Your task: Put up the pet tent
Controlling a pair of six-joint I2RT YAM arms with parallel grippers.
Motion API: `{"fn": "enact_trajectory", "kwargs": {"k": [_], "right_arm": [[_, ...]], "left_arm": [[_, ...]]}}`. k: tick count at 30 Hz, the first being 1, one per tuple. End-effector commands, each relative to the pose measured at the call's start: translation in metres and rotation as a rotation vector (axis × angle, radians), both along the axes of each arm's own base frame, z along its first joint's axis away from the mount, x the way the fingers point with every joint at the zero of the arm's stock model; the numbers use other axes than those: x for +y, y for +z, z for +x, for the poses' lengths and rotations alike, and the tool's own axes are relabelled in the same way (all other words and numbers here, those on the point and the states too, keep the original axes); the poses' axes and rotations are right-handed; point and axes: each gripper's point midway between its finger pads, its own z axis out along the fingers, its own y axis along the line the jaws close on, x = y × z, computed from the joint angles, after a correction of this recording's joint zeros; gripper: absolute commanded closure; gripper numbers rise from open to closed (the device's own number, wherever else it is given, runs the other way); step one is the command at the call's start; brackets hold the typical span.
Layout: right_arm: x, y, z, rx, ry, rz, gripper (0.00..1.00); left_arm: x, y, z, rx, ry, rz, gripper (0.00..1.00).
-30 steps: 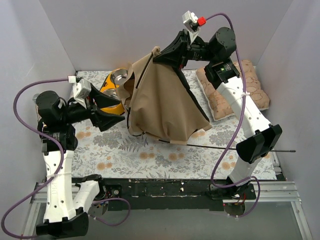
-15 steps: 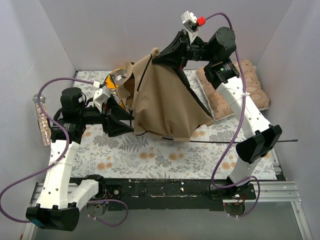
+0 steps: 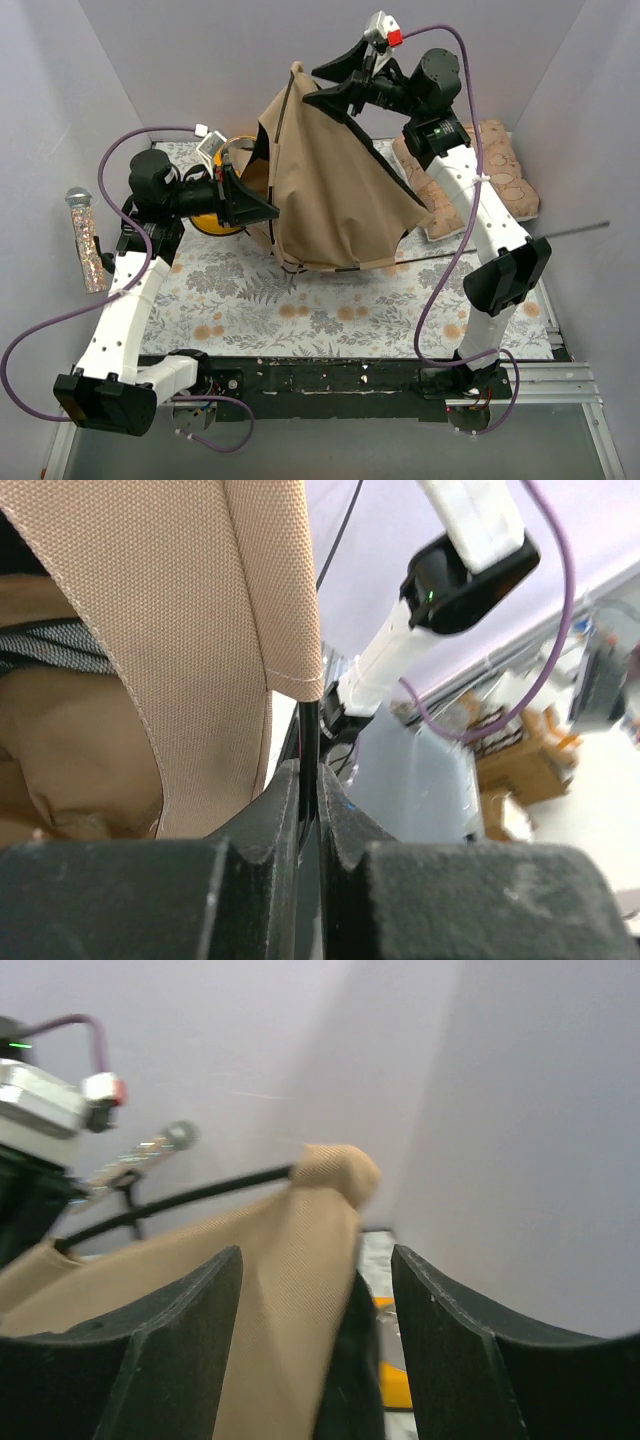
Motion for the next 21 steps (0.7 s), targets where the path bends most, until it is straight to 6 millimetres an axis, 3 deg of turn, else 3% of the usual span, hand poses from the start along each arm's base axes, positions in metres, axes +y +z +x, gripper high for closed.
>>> {"fn": "enact_trajectory", "kwargs": {"k": [1, 2, 4, 7, 9, 10, 12, 13, 16, 19, 21], "right_arm": [[-0.064, 0.037, 0.084, -0.211, -0.504, 0.071, 0.31], [-0.080, 0.045, 0.094, -0.223, -0.587, 0.089, 0.29], [-0.100, 0.070, 0.092, -0.303, -0.641, 0.121, 0.27], [-0.106, 0.115, 0.058, -0.417, -0.607, 0.173, 0.28], [-0.104, 0.129, 0.022, -0.392, -0.515, 0.188, 0.31], [-0.099, 0.123, 0.006, -0.359, -0.469, 0.166, 0.32], [-0.092, 0.089, -0.020, -0.293, -0.397, 0.074, 0.34], [-0.087, 0.048, -0.023, -0.220, -0.368, -0.003, 0.34], [-0.089, -0.016, -0.065, -0.225, -0.332, -0.144, 0.38], [-0.093, -0.051, -0.103, -0.331, -0.347, -0.237, 0.44], [-0.093, -0.078, -0.118, -0.315, -0.354, -0.289, 0.45]], "left_arm": [[-0.004, 0.033, 0.015, 0.185, 0.093, -0.112, 1.00], [-0.003, 0.036, 0.020, 0.195, 0.121, -0.122, 1.00], [-0.003, 0.045, 0.035, 0.212, 0.176, -0.144, 1.00], [-0.004, 0.055, 0.057, 0.256, 0.221, -0.164, 1.00], [-0.005, 0.064, 0.076, 0.288, 0.258, -0.191, 1.00], [-0.005, 0.070, 0.085, 0.300, 0.279, -0.208, 1.00], [-0.006, 0.080, 0.100, 0.333, 0.297, -0.240, 1.00], [-0.006, 0.083, 0.107, 0.367, 0.306, -0.255, 1.00], [-0.004, 0.096, 0.126, 0.429, 0.356, -0.291, 1.00], [-0.003, 0.099, 0.141, 0.492, 0.397, -0.304, 1.00], [-0.003, 0.100, 0.147, 0.515, 0.407, -0.308, 1.00]]}}
